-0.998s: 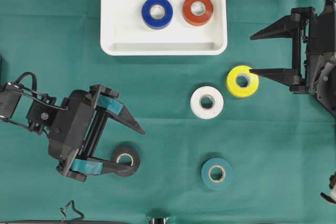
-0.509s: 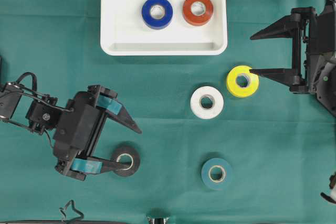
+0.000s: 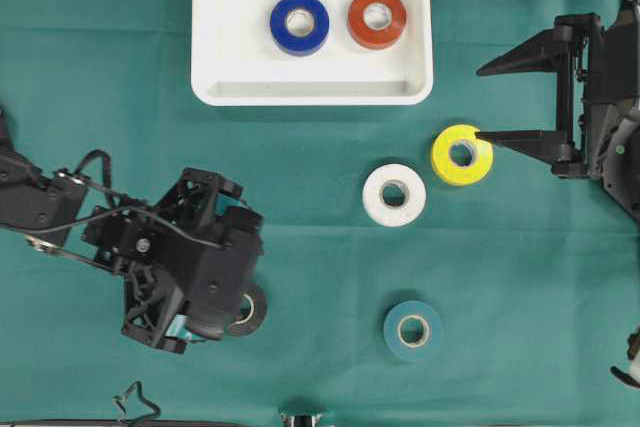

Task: Pick up the tape from a random location and place it into the white case.
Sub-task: 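Move the open left gripper toward the black tape roll, then lower the left gripper over the black tape's core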

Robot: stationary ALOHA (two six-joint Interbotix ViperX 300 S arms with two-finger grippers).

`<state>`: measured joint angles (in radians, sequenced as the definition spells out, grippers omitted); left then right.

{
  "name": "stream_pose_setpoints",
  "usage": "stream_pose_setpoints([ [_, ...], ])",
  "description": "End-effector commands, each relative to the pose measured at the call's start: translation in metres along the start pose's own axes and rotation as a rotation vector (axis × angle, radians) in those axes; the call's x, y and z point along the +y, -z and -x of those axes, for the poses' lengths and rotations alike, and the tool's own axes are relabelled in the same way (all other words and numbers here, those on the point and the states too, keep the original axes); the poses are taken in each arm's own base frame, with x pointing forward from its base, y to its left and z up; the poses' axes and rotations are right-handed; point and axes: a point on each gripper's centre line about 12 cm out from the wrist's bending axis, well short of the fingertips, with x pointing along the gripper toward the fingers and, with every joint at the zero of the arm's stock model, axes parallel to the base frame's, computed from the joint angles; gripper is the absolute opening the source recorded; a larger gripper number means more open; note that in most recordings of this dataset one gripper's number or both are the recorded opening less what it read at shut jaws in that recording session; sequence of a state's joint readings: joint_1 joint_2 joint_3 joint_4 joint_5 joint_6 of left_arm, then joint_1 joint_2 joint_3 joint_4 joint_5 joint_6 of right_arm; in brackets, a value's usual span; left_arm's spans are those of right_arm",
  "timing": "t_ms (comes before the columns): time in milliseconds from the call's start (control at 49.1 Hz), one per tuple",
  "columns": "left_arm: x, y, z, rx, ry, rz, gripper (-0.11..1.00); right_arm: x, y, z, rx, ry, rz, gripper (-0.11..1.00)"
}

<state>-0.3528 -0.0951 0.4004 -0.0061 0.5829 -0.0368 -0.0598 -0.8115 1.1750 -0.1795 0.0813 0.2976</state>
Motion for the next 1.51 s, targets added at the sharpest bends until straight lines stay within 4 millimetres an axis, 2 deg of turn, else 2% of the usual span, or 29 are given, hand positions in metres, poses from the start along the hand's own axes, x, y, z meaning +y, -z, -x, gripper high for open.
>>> stream_pose_setpoints([
  [0, -0.0012, -0.0177, 0.0122, 0.008, -0.001, -0.005, 0.95, 0.0015, -0.0117, 0.0006, -0.030, -0.004, 0.003, 0.85],
  [163, -0.0015, -0.0210, 0.0107, 0.075, -0.006, -0.013, 0.95, 0.0014, -0.0118, 0.0008, -0.030, -0.004, 0.003, 0.85],
  [1486, -0.0008, -0.0201, 0.0098, 0.080, -0.007, -0.013, 0.95, 0.0012, -0.0109, 0.0005, -0.023, -0.002, 0.003, 0.85],
])
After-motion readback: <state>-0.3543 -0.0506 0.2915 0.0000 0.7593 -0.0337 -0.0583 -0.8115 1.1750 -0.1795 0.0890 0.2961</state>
